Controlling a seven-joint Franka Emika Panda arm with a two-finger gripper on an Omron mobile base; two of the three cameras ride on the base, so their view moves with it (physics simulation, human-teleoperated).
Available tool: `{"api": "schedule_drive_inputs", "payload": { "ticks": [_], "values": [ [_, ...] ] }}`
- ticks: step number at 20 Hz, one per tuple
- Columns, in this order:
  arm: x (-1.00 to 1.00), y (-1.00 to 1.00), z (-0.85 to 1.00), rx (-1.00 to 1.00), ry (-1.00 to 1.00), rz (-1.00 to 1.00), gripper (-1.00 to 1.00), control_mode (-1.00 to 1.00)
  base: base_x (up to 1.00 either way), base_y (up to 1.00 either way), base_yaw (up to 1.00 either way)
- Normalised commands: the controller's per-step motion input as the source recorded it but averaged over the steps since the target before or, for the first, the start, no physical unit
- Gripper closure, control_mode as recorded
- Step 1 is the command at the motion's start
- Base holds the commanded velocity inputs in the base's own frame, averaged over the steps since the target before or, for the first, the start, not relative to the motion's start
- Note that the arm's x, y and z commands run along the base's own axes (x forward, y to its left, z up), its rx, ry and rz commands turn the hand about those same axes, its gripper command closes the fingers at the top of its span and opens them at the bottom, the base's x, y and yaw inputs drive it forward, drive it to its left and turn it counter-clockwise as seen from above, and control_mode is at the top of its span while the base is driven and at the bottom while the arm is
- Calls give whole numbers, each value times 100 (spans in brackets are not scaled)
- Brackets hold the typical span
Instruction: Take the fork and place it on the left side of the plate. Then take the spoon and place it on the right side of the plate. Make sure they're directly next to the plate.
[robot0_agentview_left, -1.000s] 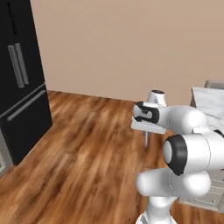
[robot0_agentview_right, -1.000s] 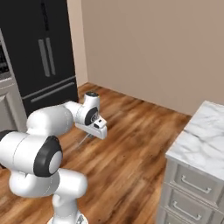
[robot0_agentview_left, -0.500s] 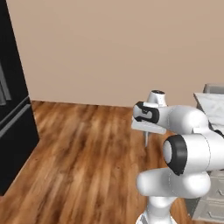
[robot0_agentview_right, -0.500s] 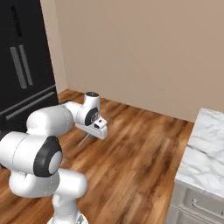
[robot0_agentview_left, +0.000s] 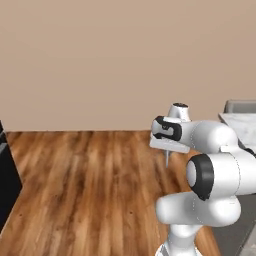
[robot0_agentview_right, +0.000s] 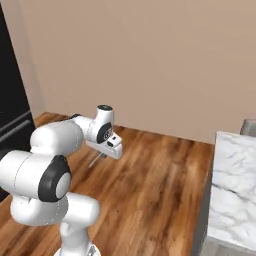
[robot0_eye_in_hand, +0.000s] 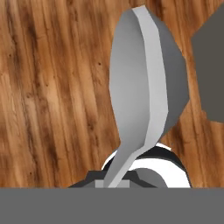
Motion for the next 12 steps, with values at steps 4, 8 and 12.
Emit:
{"api": "schedule_drive_inputs", "payload": {
  "ticks": [4, 8, 12],
  "values": [
    [0, 0, 0, 0, 0, 0, 100, 100, 77, 26, -31],
    [0, 0, 0, 0, 0, 0, 100, 100, 78, 26, -30],
    [0, 0, 0, 0, 0, 0, 100, 100, 80, 25, -28]
  ]
}}
